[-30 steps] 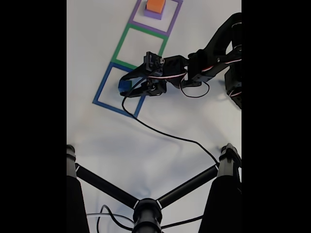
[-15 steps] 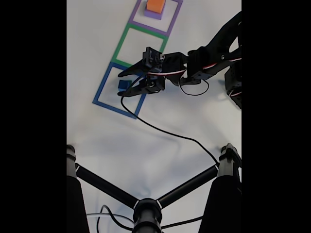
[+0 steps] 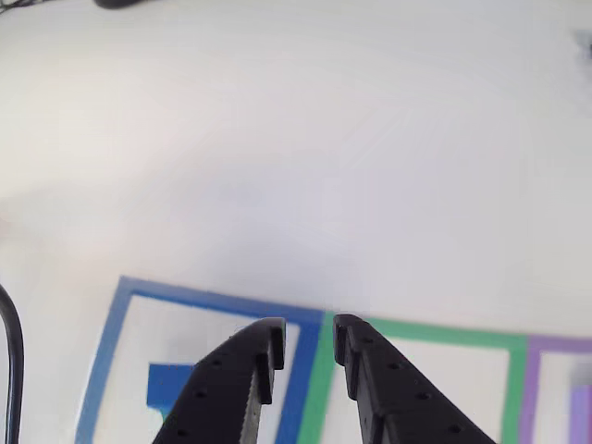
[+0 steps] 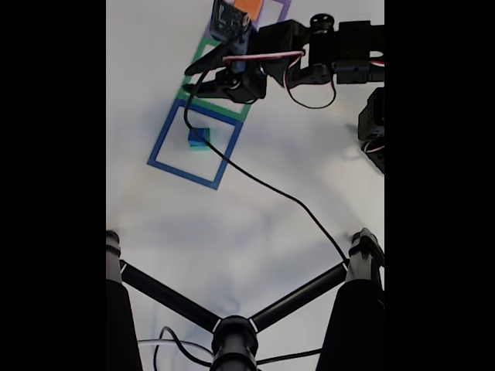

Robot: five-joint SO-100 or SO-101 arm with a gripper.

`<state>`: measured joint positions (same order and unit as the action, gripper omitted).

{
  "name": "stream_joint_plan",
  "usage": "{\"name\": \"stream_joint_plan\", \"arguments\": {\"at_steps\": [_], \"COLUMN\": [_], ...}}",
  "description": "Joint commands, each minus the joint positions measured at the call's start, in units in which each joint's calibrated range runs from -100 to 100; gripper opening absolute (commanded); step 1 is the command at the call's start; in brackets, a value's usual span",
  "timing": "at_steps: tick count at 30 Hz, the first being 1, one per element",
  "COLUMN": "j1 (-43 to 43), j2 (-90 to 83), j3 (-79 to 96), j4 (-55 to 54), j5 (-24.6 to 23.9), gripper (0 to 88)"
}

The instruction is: Tower of hanoi

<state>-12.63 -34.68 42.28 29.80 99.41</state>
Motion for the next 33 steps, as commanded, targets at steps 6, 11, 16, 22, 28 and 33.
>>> {"name": "stream_joint_plan", "arguments": {"at_steps": [6,11,16,22,28,33], "j1": [13.8,22.0,26.8,31.7,38.3,42.5], "j2": [-6.5,-4.2,-3.8,-7.8,-13.1,-12.5], "j3": [-37.4,-53.0,-52.8,-35.5,-9.2,11.0], "j4": [56.0,70.0,69.1,55.1,29.9,0.5], "j5": [0.6,0.6,0.6,0.6,0.6,0.6], "gripper": [0.0,0.8,5.5,16.8,28.5,32.4]}}
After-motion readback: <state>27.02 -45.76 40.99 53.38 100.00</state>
